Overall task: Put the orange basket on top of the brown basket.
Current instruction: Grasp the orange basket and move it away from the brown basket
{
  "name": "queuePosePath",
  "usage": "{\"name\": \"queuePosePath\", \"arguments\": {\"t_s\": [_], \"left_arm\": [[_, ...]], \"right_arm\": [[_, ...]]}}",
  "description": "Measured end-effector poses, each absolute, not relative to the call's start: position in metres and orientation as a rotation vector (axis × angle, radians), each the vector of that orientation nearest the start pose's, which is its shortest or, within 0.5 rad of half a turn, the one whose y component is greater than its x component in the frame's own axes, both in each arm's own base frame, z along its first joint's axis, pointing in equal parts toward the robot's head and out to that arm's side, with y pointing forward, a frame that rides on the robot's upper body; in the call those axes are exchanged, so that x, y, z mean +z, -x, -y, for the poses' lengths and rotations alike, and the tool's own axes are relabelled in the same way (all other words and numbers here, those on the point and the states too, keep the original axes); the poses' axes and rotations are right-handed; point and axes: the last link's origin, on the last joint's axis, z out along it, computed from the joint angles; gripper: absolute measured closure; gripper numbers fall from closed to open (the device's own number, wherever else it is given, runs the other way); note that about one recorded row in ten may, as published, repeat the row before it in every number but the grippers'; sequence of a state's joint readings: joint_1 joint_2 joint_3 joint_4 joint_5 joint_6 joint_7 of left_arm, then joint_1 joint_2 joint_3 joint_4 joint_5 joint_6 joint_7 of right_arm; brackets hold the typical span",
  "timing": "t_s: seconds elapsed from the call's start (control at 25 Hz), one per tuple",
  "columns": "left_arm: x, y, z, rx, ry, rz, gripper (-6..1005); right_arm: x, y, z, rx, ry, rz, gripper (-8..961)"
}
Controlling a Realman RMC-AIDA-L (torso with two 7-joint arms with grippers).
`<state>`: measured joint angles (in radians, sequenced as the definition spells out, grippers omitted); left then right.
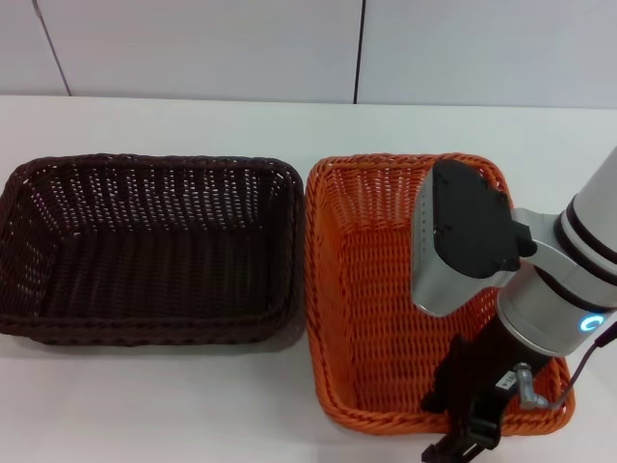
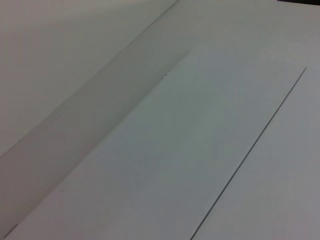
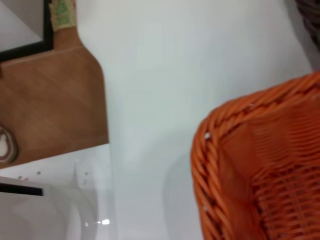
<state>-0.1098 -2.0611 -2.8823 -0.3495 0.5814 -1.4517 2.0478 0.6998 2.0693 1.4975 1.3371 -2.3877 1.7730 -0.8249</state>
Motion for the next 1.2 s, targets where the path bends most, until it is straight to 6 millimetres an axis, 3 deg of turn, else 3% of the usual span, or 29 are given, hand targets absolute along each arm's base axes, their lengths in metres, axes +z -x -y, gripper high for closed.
{"name": "queuePosePath", "arguments": {"t_s": [0.24,0.52,1.2], "left_arm": [[0.183,0.437,-0.173,-1.238,0.671,0.616,288],[0.183,0.436,-0.173,-1.242,0.673,0.612,288],[0.185,0.438,-0.168,-1.248,0.665,0.615,288]], "right_arm": [[-0.043,-0.134,-0.306,-0.809,3.084,-0.323,419],[-0.044,-0.123,-0.303,-0.802,3.067,-0.245,651],[-0.025,-0.106,-0.321,-0.709,2.788,-0.399,802]]}}
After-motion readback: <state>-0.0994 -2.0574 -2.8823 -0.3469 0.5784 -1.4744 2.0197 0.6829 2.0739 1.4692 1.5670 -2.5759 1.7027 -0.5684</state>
